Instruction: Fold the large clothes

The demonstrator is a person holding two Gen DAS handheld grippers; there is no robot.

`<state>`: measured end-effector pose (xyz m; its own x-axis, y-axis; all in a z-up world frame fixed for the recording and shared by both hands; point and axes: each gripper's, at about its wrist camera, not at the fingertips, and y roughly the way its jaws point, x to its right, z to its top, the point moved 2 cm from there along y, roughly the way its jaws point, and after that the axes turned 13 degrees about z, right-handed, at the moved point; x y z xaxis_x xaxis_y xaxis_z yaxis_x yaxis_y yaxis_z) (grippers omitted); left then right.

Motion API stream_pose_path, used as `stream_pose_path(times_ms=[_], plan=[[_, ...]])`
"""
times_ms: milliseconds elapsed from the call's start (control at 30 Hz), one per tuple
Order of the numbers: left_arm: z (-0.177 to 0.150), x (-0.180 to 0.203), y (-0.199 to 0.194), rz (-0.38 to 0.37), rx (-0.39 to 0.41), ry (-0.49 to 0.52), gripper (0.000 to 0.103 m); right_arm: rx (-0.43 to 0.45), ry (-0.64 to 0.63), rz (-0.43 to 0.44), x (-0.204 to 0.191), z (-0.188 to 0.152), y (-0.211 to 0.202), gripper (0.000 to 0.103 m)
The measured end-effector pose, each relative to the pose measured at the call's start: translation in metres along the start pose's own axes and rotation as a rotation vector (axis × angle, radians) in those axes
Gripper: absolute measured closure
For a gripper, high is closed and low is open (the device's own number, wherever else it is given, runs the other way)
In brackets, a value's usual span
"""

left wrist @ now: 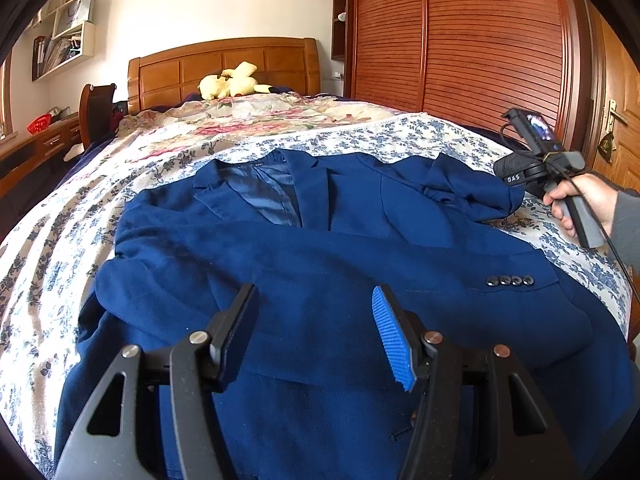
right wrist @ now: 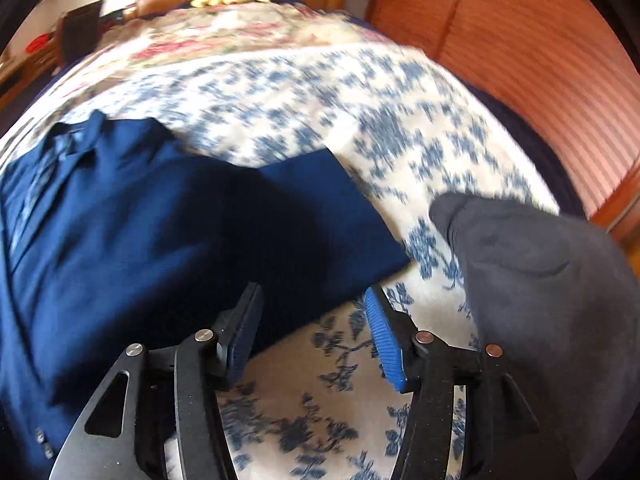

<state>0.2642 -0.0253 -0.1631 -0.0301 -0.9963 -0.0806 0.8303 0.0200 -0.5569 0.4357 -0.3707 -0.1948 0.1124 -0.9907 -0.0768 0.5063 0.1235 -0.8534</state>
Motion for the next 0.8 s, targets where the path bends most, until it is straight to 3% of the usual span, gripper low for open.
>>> stream_pose_path(times_ms=[200,367,400,500,533,567,800], plan=[[-0.001,0.002,0.003,-0.004,-0.010,0.008,0.045,0.015,0.108,0.029,0.025,0.003,0.021,0.042],[-0.001,0.001,0.005,-0.011,-0.023,0.000,0.045,0.018,0.117,0.039,0.024,0.011,0.031,0.040],[-0.001,0.001,0.005,-0.012,-0.024,0.000,0.045,0.019,0.113,0.049,0.023,0.012,0.032,0.042],[-0.002,0.002,0.005,-0.013,-0.023,0.002,0.045,0.014,0.059,0.091,0.012,0.015,0.033,0.070],[-0.002,0.002,0.005,-0.013,-0.022,0.003,0.045,0.010,0.038,0.095,0.009,0.015,0.033,0.092],[-0.002,0.002,0.005,-0.013,-0.021,0.003,0.045,0.004,0.009,0.083,0.003,0.015,0.032,0.097],[-0.002,-0.002,-0.003,-0.027,-0.013,-0.008,0.045,0.130,-0.094,0.099,-0.034,0.024,-0.025,0.099]])
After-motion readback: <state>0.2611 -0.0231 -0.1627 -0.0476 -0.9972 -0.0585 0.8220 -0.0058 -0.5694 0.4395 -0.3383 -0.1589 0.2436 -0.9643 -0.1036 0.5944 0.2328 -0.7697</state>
